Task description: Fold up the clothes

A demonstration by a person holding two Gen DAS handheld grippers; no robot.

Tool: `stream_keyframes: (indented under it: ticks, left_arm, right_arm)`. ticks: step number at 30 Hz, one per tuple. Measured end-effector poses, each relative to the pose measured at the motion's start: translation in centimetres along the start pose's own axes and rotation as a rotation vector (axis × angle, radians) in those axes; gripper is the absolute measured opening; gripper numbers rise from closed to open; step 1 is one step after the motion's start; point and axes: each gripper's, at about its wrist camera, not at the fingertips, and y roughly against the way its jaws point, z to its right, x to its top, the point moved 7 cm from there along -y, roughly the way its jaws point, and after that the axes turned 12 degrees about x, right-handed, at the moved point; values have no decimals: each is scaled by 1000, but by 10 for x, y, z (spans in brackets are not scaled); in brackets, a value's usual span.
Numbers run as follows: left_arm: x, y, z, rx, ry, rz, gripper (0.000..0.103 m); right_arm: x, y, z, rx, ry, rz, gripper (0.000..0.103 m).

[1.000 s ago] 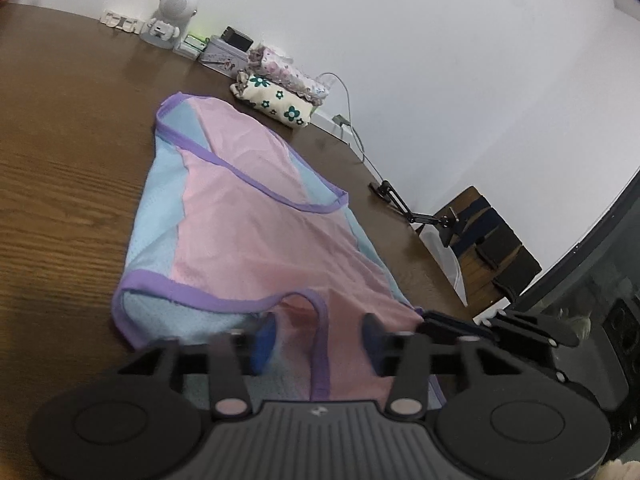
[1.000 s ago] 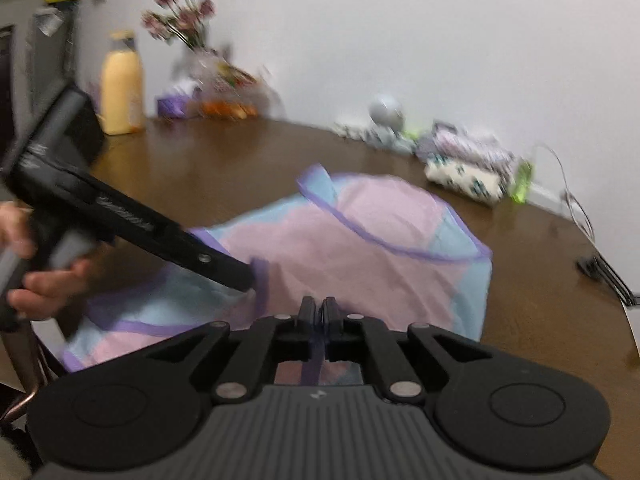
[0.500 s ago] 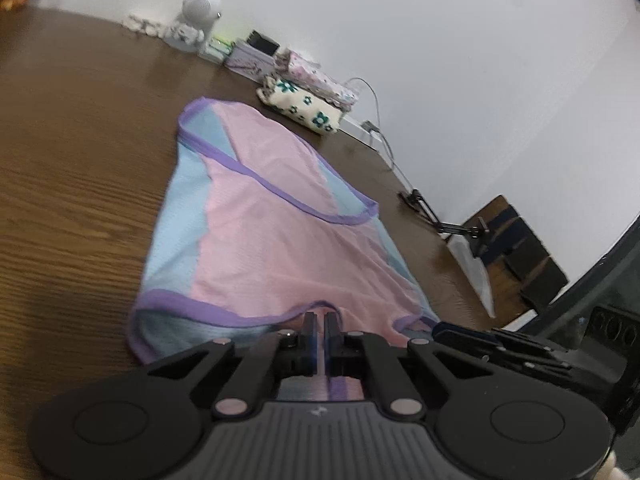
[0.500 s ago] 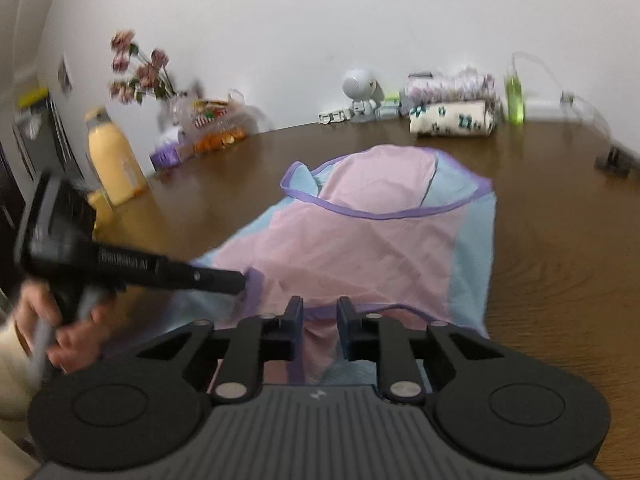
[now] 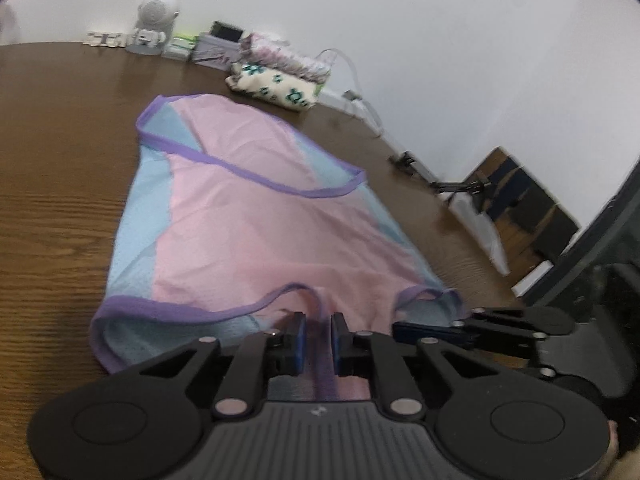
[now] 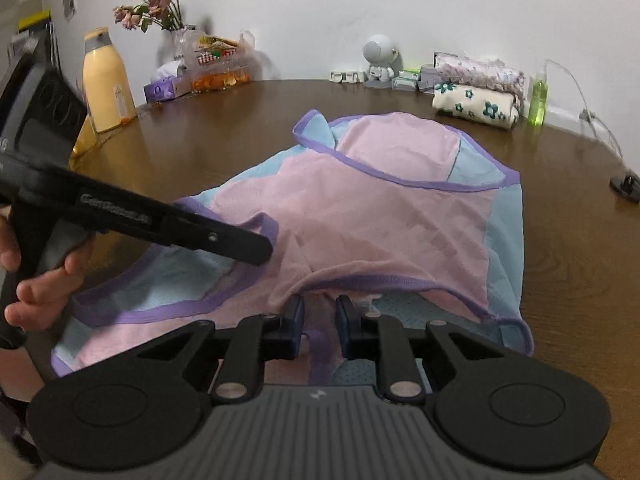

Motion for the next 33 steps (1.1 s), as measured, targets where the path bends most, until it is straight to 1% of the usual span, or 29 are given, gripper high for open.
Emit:
stream_keyframes:
  ticks: [1,2,3,4,5,7,10,12,15,17,18,19,22,26,27,28,29,30,31,33]
  left_arm:
    - [0,0,0,4,-1,3,9]
    - [0,0,0,7,-3,6,5]
    - [-1,0,-1,11,-2,7,5]
    - [-1,0,-1,16,-2,9,3]
    - [-2,0,-2,20,-1,10,3]
    - [-2,0,-4,26,4,11,2]
    - [-1,0,-7,32,12,14,2]
    - [-1,0,-7,31,16,15,2]
    - [-1,0,-6,29,6,20,2]
    - [-1,0,-7,25,9,20,2]
    - [-1,0,-7,24,10,20,2]
    - [-1,0,-7,24,12,20,2]
    - [-1,0,-7,25,8,22,2]
    - [-1,0,-6,23,7,24,2]
    - [-1,0,-7,22,7,24,2]
    - [-1,0,-7,22,8,24,2]
    - [-1,0,-7,21,8,24,2]
    - [-1,-1,-7,20,8,24,2]
    - [-1,-1,-7,20,8,24,2]
    - [-1,-1,-7,18,9,24,2]
  right_arm:
    - [0,-1,-3,-10,15,-5,17]
    - [1,-2,-5,-25,35,-9,15]
    - [1,-2,-6,-42,55,-12,15]
    - [1,-3,-8,-58,76,-14,11]
    - [1,-4,-11,-67,97,-21,5]
    - [1,-5,-15,-82,119,-32,0]
    - [2,2,-16,-102,120,-10,0]
    - [6,13,-12,-130,88,30,0]
    - [8,26,-5,-106,17,72,0]
    - [7,23,-4,-43,-45,64,3]
    - [5,19,-6,-35,-47,55,4]
    - [3,14,-7,-32,-42,46,7]
    - [0,0,-13,-37,-19,23,7]
    - [1,-3,-19,-27,-10,27,7]
    - [2,-3,-19,-28,-11,29,9]
    - [2,-3,-20,-29,-13,31,14]
    - [3,-4,-20,-27,-15,31,22]
    - [3,-4,-20,-25,-19,30,26]
    - [3,-5,-20,-22,-22,29,28]
    - [1,-7,-22,-29,-5,14,27]
